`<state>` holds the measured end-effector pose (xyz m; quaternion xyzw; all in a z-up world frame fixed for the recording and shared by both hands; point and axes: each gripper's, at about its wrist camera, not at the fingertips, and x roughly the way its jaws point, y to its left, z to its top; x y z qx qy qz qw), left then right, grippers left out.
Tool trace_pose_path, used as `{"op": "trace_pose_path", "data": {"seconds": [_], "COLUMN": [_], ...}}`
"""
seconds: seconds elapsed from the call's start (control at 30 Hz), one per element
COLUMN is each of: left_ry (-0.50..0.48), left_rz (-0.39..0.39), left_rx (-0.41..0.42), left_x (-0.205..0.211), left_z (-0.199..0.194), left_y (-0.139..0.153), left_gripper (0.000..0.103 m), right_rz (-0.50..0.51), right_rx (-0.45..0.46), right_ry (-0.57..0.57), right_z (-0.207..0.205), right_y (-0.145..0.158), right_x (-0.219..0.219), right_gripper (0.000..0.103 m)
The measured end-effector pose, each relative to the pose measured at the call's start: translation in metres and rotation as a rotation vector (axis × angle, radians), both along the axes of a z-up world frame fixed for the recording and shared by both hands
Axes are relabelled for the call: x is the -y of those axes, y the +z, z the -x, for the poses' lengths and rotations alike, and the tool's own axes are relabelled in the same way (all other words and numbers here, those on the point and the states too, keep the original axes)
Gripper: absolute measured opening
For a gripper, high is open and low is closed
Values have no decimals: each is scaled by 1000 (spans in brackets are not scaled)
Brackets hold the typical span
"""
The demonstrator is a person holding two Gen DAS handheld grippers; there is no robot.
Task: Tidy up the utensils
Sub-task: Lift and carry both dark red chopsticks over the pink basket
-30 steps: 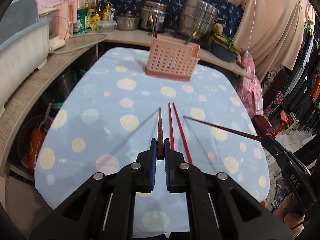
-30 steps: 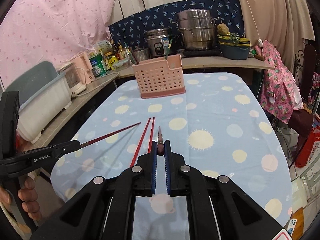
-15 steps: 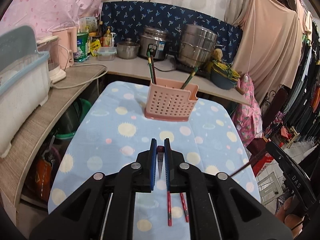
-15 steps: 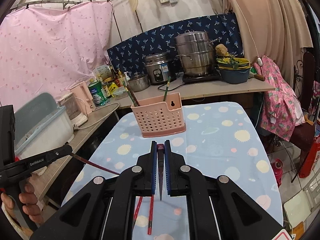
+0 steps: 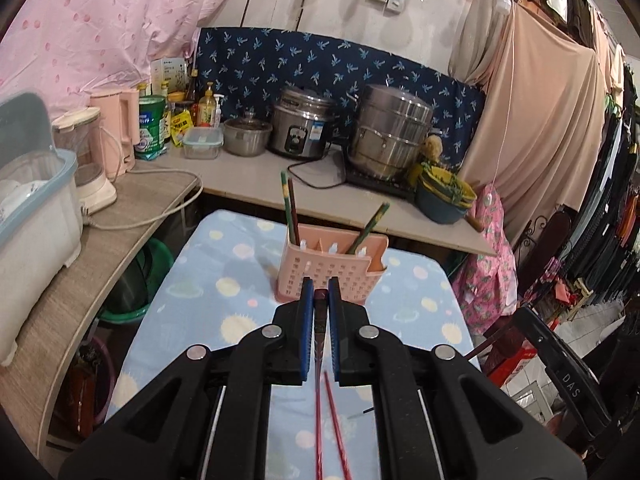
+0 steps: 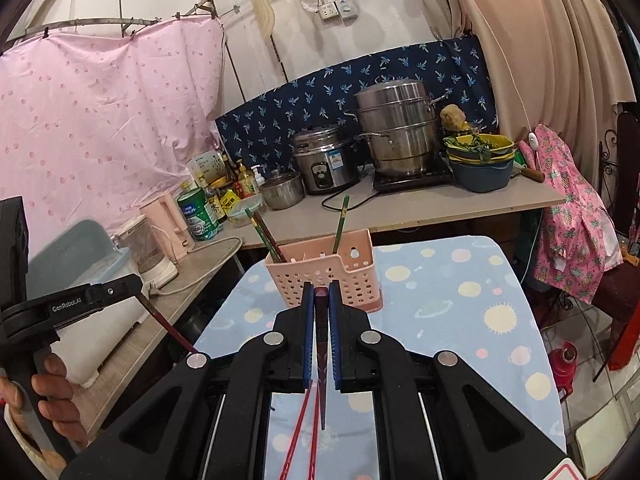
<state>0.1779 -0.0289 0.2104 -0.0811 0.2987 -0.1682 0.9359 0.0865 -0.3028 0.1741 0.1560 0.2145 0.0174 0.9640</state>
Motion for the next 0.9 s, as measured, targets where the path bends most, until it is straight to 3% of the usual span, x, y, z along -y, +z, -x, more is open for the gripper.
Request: {"op": "trace_pose_path", "data": {"seconds": [0.53, 0.67, 0.9], "left_ry": [80, 97, 110], "left_rz": [43, 26, 3], "left_rx": [146, 175, 127], "left_x": [25, 33, 39], "left_z": [-112, -134, -171], "left_y": [80, 80, 53], "left_gripper": [7, 7, 7], "right_rz": [-96, -95, -86], "right_rx": [132, 156, 133], "right_ry": [-39, -43, -44], "right_z": [-129, -155, -198], "right_y": [73, 80, 66], "right_x": [39, 41, 41], "right_gripper": [7, 7, 7]}}
